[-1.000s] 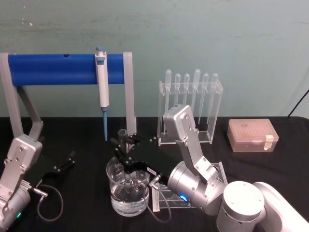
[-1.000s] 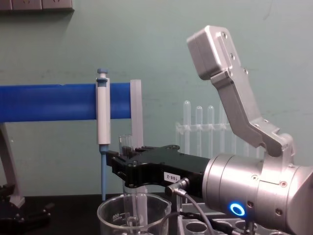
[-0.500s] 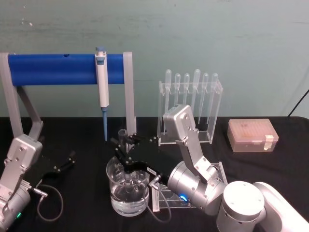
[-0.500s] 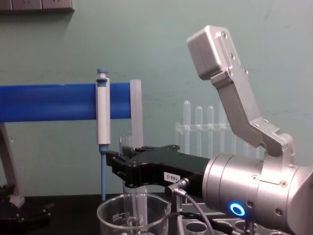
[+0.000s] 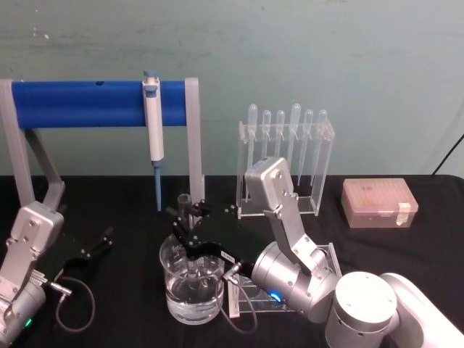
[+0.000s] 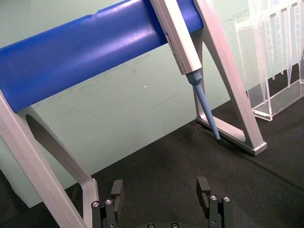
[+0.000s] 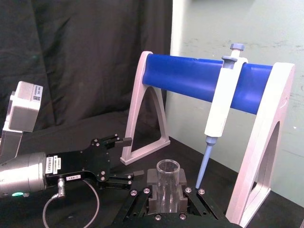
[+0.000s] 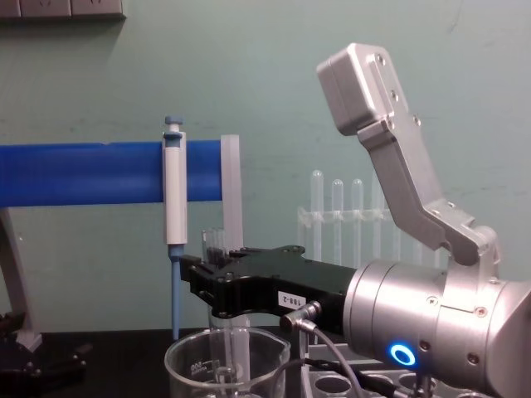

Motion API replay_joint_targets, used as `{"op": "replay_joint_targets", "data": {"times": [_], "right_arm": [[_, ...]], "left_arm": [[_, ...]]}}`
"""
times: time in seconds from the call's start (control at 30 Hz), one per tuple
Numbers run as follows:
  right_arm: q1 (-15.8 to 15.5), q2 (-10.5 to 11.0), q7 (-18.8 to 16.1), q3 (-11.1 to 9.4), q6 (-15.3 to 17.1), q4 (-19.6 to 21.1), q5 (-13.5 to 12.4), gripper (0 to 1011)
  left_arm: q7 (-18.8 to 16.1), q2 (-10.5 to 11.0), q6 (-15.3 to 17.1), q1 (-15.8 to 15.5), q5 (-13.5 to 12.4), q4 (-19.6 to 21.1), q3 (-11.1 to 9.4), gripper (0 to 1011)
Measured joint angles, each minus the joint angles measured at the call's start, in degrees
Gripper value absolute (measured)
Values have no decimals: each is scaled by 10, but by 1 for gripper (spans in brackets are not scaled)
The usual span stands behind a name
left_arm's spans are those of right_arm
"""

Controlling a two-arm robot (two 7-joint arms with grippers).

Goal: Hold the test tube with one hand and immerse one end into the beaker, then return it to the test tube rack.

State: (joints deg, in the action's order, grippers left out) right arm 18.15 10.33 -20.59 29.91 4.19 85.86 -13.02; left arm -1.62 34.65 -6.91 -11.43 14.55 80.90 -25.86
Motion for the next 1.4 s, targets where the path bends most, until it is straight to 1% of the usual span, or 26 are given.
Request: {"op": "replay_joint_targets", "data": {"times": [0.63,0.87,1.03,1.27,1.4], "right_arm": [[0,0,0,0,0,0,0,230],[-3,-1,0,-2,-4,7,1,230],[-2,-1,2,-2,-4,18,7,230],[3,2,2,-5,11,39,9,230],[7,6,2,-7,23,58,8,230]], "left_arm": [[0,0,0,0,0,0,0,1000],[0,0,0,0,0,0,0,1000],[0,0,0,0,0,0,0,1000],[0,0,0,0,0,0,0,1000],[0,0,0,0,0,0,0,1000]]}}
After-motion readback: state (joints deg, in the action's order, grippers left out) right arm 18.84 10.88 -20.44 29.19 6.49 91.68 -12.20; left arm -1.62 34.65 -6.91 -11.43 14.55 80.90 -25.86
